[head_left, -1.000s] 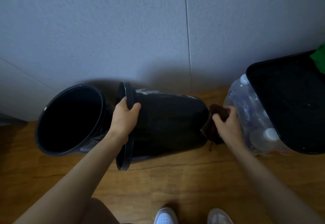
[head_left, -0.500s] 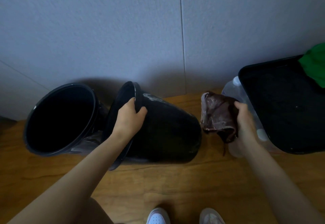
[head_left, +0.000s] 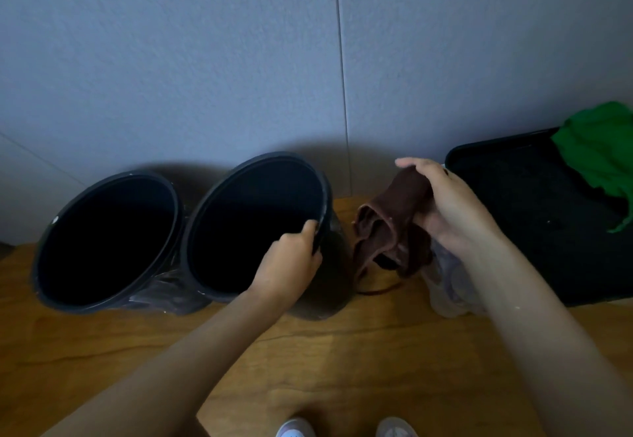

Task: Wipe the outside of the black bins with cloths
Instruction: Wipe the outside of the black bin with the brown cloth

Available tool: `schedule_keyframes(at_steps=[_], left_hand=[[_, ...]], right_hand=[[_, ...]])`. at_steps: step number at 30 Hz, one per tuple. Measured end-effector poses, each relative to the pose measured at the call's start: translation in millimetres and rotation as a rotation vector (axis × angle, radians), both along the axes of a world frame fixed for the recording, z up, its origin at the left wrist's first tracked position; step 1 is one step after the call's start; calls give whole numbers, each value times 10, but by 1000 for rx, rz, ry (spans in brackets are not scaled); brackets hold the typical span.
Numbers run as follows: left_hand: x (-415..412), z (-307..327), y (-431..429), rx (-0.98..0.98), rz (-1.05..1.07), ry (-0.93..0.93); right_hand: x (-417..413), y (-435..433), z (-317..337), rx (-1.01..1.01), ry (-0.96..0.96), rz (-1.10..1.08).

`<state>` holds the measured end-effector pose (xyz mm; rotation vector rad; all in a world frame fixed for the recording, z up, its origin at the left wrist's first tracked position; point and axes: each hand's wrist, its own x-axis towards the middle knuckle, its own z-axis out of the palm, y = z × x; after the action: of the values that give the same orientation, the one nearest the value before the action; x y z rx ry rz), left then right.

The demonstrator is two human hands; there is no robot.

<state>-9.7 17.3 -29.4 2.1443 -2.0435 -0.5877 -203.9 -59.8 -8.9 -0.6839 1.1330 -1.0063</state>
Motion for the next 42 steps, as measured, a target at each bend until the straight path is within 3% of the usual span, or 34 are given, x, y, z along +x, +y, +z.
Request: schedule_keyframes(at_steps=[4, 14, 19, 24, 29, 34, 37, 40, 42], left_hand=[[-159, -73, 117, 130, -167, -153], [-207, -102, 142, 440, -184, 147], [-324, 412, 13, 202, -195, 585], [-428, 673, -209, -161, -262, 579], [-185, 854, -473, -107, -211, 746], [-182, 1148, -673, -206, -109, 853], [-271, 1222, -729, -241, -69, 820], [-259, 1175, -774, -237, 40, 810], [-136, 1040, -760, -135, 202, 817]], right_hand=[[37, 21, 116, 90, -10, -34], [75, 51, 297, 111, 186, 38], [79, 29, 366, 47, 182, 14], [53, -17, 416, -1, 177, 75], [-185, -64, 483, 35, 46, 458], [-376, -58, 594, 15, 213, 885], [-312, -6, 654, 71, 235, 912], [-237, 85, 649, 111, 60, 746], [-197, 144, 587, 152, -95, 631]])
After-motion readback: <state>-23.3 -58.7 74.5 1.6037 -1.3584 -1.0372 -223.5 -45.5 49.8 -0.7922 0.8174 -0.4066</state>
